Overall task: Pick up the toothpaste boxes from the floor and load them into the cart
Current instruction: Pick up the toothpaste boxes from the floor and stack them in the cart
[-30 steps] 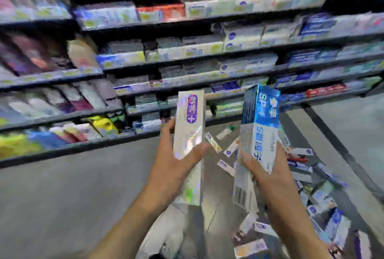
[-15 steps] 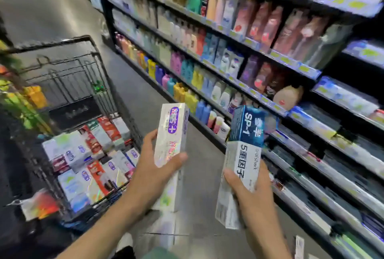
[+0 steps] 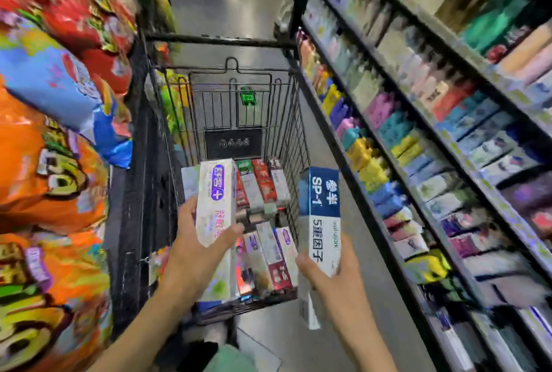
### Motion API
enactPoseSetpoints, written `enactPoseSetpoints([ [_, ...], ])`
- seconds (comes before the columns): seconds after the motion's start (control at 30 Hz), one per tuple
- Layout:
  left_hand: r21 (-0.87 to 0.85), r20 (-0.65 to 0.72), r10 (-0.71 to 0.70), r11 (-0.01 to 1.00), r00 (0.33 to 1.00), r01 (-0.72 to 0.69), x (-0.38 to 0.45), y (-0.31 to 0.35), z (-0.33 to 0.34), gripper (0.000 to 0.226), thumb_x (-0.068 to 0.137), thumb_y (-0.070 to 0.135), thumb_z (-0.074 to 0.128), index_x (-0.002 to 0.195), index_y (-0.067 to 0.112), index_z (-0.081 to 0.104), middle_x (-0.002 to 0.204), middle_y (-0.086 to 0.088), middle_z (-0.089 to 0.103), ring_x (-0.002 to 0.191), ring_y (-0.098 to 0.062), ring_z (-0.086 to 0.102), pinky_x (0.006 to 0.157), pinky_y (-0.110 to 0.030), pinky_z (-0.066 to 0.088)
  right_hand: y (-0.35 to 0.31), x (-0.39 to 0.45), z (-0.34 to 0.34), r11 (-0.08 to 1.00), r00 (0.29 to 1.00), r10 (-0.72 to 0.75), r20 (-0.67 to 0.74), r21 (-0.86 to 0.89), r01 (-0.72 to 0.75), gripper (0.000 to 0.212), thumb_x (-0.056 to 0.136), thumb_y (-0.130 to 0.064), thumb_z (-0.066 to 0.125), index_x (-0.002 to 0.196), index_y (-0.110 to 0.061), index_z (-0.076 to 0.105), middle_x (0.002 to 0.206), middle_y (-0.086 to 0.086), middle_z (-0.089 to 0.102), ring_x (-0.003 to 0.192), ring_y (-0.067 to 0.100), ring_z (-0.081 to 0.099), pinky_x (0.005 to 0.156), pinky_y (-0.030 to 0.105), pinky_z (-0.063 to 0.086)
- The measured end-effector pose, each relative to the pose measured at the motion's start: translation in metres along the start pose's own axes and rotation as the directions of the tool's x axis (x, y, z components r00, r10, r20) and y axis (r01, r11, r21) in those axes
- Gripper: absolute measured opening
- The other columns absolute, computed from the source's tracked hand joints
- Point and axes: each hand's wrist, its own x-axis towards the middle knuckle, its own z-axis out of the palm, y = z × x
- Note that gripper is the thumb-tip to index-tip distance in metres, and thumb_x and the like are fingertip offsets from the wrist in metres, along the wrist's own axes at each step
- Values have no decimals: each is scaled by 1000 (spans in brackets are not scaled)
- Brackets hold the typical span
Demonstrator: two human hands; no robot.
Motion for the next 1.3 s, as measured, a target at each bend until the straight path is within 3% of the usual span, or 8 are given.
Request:
enactPoseSetpoints([
  [0.13,26,-77,-86,996,993,88,12,-13,-2,83,68,48,80,138,33,38,112,28,62,101,2,64,89,-29,50,5,36,16,996,996,54,76,-69,-49,55,84,-18,79,128,-33,50,105,-21,70,96,-1,67,84,25,52],
  [0.3,180,-179,-207,954,962,239,24,-45,26,49,83,21,81,116,22,45,100,14,59,75,24,54,58,-3,42,37,86,20,983,984,127,122,-149,-108,62,81,-23,82,131,-34,48,113,-12,70,99,2,68,86,27,53],
  [0.43,236,-199,-356,887,913,397,46,-73,62,46,85,37,79,107,19,42,91,5,67,69,-4,64,49,-13,44,76,125,23,975,969,168,180,-174,-137,66,80,-19,83,133,-33,47,113,-15,70,100,0,67,87,24,53],
  [0.57,372,-213,-411,805,886,463,75,-116,99,55,78,60,71,102,23,39,87,1,67,71,-21,62,65,-37,53,124,157,25,969,942,208,264,-184,-163,68,79,-15,83,130,-34,44,108,-18,71,99,3,69,91,35,57],
  [0.73,572,-185,-412,693,892,439,97,-177,133,67,78,66,63,121,20,39,95,0,64,80,-25,59,67,-34,45,177,180,30,969,919,235,317,-145,-198,63,83,-9,80,125,-40,45,108,-16,70,94,-2,68,75,13,52],
  [0.93,678,-192,-470,571,861,463,106,-239,161,74,85,60,64,133,12,37,125,-11,59,110,-36,61,86,-39,47,230,200,37,957,896,289,336,-98,-271,64,85,-7,78,134,-30,43,115,-16,67,95,-8,65,76,6,49],
  [1.07,764,-234,-542,411,807,498,110,-262,175,105,90,64,58,159,6,4,155,-19,38,131,-37,51,103,-42,44,256,204,35,939,885,345,313,-104,-329,59,84,-4,77,130,-25,47,117,-7,68,92,-5,66,74,7,49],
  [1.3,815,-304,-428,345,851,465,102,-274,183,108,88,71,54,159,11,-1,143,-12,51,119,-33,60,88,-41,49,276,209,40,928,864,371,340,-154,-338,65,82,-13,81,133,-28,44,117,-13,69,99,-2,67,94,24,53],
])
